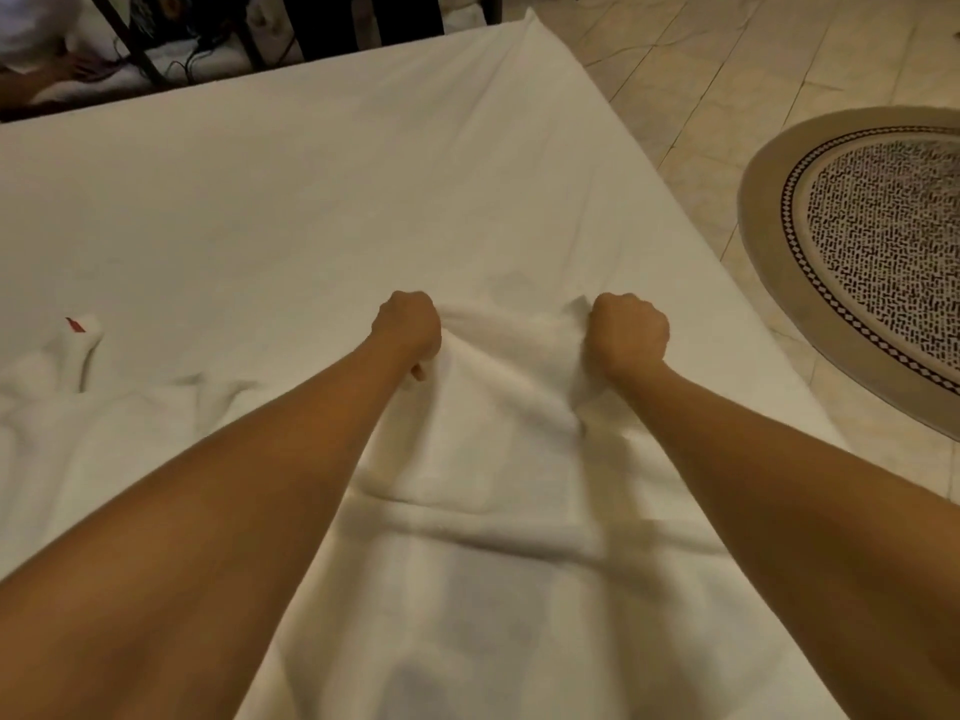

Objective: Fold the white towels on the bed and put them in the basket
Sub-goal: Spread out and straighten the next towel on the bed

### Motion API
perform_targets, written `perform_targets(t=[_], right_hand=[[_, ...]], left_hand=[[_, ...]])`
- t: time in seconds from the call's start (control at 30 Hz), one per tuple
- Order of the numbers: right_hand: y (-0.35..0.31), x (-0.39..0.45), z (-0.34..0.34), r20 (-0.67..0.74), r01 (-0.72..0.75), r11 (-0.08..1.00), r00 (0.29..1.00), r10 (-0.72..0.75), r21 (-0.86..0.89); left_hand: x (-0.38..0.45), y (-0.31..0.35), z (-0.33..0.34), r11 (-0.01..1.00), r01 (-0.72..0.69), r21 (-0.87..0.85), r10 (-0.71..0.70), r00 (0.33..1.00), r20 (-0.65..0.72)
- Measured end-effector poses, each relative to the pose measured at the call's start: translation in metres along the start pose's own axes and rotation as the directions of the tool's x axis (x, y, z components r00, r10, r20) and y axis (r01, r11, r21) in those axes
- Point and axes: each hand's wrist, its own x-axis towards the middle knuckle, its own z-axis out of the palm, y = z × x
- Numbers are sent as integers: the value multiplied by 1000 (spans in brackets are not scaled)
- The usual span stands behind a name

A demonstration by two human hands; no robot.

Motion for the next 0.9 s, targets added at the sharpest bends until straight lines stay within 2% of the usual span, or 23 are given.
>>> perform_targets(t=[0.07,0.13,0.17,0.27,0.33,0.37,0.4,0.47,0.53,0.6,0.7,0.9], right_hand=[[14,16,-8,-15,-226,936,971,239,270],[25,34,-11,-18,-326,817,925,380,476],[29,43,-12,-52,-303,803,923,382,513],[46,62,-9,-221,-165,848,924,311,503],[56,70,0,-247,-130,847,924,291,515],[60,72,8,-244,-115,876,936,253,468],[63,74,20,-232,-91,916,953,193,391],[71,73,47,-168,-79,971,979,119,228],[78,73,70,-99,-110,979,987,128,169],[86,76,85,-28,-114,977,992,121,180],[91,87,91,-40,-71,984,996,79,162],[99,120,76,43,-97,972,995,90,214]], left_hand=[[11,13,-3,990,25,-138,-30,999,-33],[24,25,-3,950,-17,-313,-25,991,-129],[31,32,-2,927,-73,-369,-1,980,-199],[42,50,0,813,-240,-531,20,922,-387],[49,61,5,720,-269,-639,-5,919,-393],[54,64,12,712,-255,-654,-18,925,-380],[59,66,22,739,-244,-628,-2,931,-364],[70,65,50,887,-264,-379,151,941,-303],[81,61,82,949,-284,-138,239,932,-271],[91,58,102,954,-292,-72,254,909,-329],[99,57,108,949,-314,-23,280,875,-395],[100,60,107,955,-297,18,275,858,-433]])
